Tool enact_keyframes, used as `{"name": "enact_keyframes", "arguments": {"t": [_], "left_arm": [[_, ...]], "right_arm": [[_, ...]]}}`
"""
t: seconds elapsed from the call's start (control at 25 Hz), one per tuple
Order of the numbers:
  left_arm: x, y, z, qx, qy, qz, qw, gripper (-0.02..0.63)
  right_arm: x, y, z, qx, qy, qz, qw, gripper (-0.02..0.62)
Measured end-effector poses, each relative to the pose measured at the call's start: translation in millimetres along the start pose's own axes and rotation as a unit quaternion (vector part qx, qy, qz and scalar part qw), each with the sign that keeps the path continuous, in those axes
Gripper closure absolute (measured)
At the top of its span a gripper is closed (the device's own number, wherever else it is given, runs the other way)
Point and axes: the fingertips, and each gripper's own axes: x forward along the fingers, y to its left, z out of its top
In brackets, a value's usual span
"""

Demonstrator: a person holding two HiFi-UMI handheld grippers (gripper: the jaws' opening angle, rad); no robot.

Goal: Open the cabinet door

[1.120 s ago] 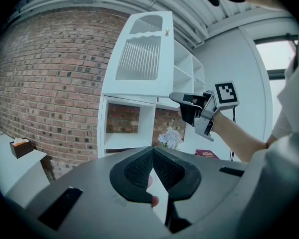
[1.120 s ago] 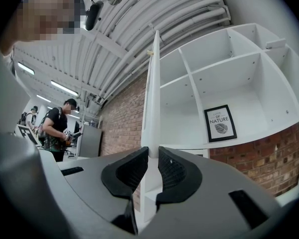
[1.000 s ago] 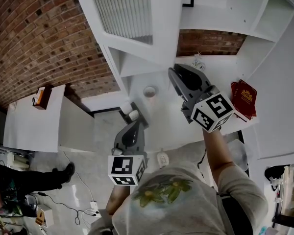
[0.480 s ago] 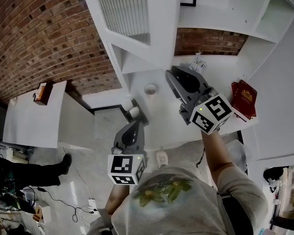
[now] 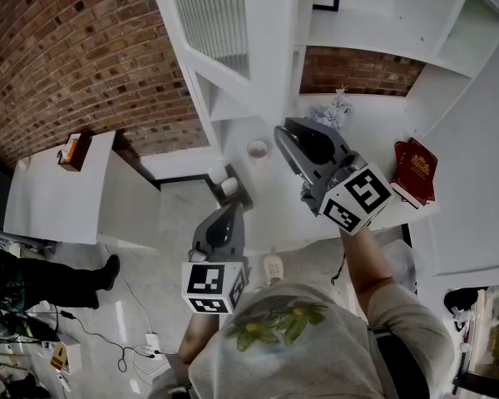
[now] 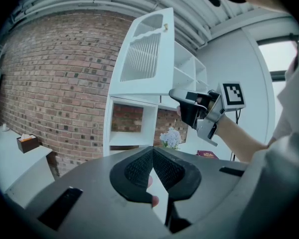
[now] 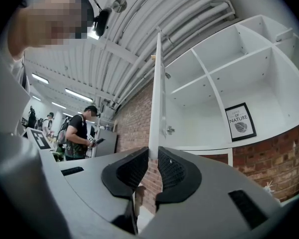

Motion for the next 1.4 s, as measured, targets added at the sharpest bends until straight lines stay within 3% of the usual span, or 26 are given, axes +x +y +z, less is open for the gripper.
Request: {"name": "enact_keyframes", "arguments": {"t": [0.92, 1.4], "left_arm": [[-33.4, 21.0, -6.1, -0.018, -0.020, 0.074, 0.9969, 0.598], [-43.6, 29.8, -10.5, -0.030, -0.024, 0.097, 0.9946, 0.598]], "right_arm": [[16.1, 56.6, 0.2, 0.009, -0.012, 0.094, 0.995, 0.526], [25.8, 77.6, -0.5, 0.016, -0.015, 0.122, 0.992, 0.526]]}}
